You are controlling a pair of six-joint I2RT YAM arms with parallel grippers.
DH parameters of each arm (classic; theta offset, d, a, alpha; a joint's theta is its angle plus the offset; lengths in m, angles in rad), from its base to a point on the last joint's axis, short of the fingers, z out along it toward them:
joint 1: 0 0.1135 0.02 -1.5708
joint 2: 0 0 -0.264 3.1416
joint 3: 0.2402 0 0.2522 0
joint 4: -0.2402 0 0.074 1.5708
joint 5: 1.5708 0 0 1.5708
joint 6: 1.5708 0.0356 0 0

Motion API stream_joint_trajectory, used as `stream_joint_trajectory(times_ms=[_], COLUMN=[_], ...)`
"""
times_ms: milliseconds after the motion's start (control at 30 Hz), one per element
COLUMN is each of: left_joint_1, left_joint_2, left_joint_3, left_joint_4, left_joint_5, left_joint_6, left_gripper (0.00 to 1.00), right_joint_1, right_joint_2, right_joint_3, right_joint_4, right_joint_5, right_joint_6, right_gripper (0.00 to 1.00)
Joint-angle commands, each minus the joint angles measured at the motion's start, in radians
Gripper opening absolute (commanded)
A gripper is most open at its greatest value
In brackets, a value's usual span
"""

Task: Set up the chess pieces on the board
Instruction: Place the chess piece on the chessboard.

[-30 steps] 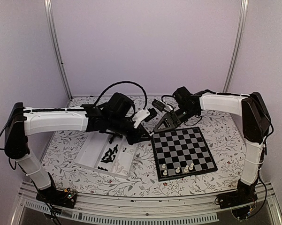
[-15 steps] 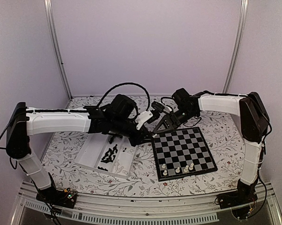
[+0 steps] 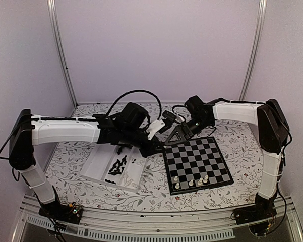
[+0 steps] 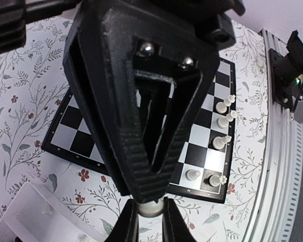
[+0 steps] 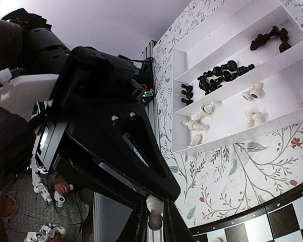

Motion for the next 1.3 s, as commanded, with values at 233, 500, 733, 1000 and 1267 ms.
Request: stream_joint_trajectory(times_ms=[233, 500, 733, 1000, 1267], left_joint_1=[-0.011, -0.01, 0.042, 0.058, 0.093], left_joint_2=[0.017, -0.016, -0.09, -0.101, -0.116], left_joint_3=[0.028, 0.016, -0.048, -0.024, -0.06], left_joint_4=[0.03, -0.033, -0.067, -0.111, -0.105], left_joint_5=[-0.03, -0.176, -0.308, -0.4, -0.526], left_joint_6=[-0.008, 0.035, 0.078, -0.036, -0.057], left_gripper=[0.13, 0.33, 0.4, 0.41, 0.52], right_joint_1=[0.017, 0.012, -0.057, -0.161, -0.185], right_joint_2=[-0.039, -0.149, -0.384, -0.629, -0.769], right_joint_3=[-0.013, -0.05, -0.236, -0.572, -0.756], right_joint_4=[0.002, -0.017, -0.011, 0.001, 0.016], right_joint_5=[0.071, 0.317, 0.64, 0.958, 1.143], right_joint_6=[-0.028, -0.093, -0.203, -0.36, -0.446], right_gripper=[0.07, 0.0, 0.0, 0.0, 0.0])
